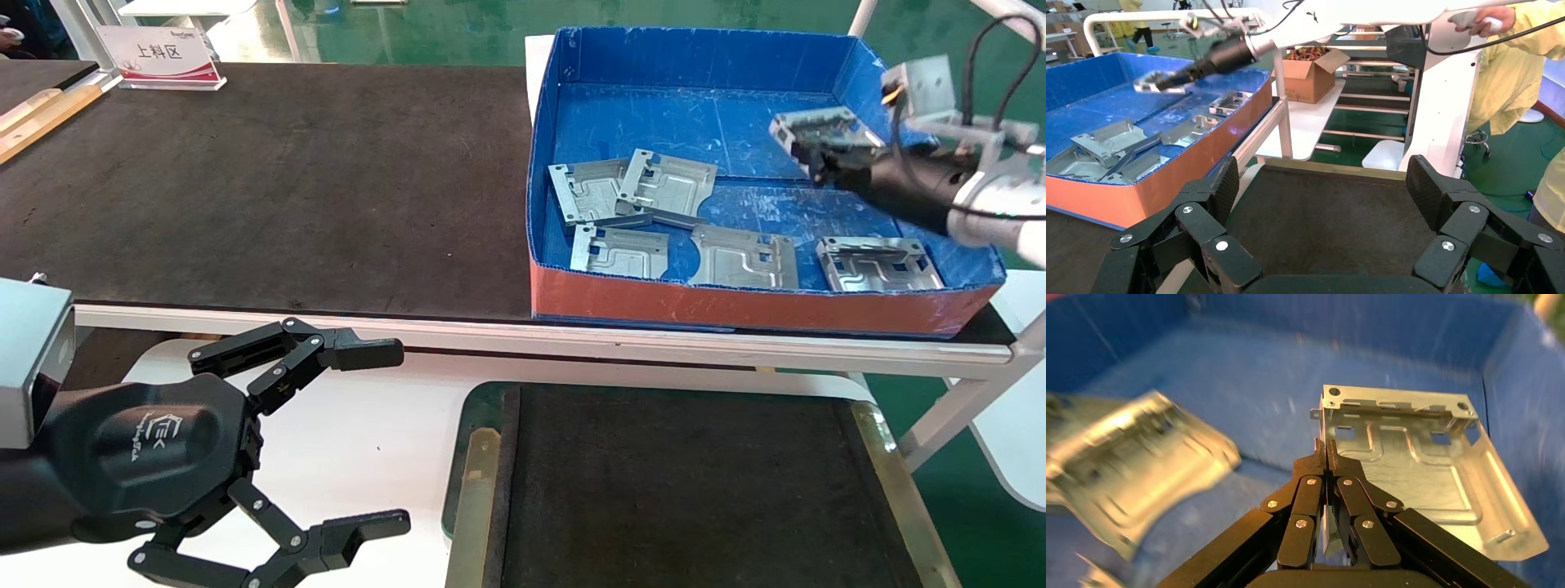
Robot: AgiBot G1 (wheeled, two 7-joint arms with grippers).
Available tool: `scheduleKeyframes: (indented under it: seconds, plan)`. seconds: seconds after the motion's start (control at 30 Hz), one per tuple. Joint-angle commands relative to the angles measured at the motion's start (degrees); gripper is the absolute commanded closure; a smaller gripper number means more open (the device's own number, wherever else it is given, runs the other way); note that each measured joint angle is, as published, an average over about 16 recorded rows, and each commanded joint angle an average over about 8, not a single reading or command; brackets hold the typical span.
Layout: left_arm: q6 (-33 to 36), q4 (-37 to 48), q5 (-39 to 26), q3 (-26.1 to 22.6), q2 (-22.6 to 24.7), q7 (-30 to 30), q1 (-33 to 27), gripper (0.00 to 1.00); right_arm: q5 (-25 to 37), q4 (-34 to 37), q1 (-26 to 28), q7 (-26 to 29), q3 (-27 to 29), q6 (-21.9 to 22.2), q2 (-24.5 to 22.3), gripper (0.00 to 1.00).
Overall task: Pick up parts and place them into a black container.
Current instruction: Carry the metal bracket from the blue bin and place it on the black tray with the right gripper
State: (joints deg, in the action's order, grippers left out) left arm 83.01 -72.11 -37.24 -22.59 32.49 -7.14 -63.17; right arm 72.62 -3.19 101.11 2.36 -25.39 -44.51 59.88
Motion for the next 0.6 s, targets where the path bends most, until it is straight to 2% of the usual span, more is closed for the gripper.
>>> scheduleKeyframes:
  seconds: [0.03,0.23,0.5,0.6]
  plan:
    - [0.00,0.00,0.00,0.00,0.00,0.00,0.00,0.00,-0.47,-0.64,0.52,-0.74,0.33,-1.34,-0.55,1.00]
    - [0.00,0.00,0.00,0.00,0.00,0.00,0.00,0.00,-1.56,-2.30,2.53,-1.81,0.85,-11.64,-2.72,1.00]
    - [0.00,0.00,0.00,0.00,0.00,0.00,0.00,0.00,-2.96,-7.15,3.77,-3.00,0.91,-34.69,-7.87,1.00]
    - [0.00,0.00,0.00,0.00,0.00,0.00,0.00,0.00,-2.73,-9.47,3.96,-1.97,0.27,-41.43,-9.55,1.00]
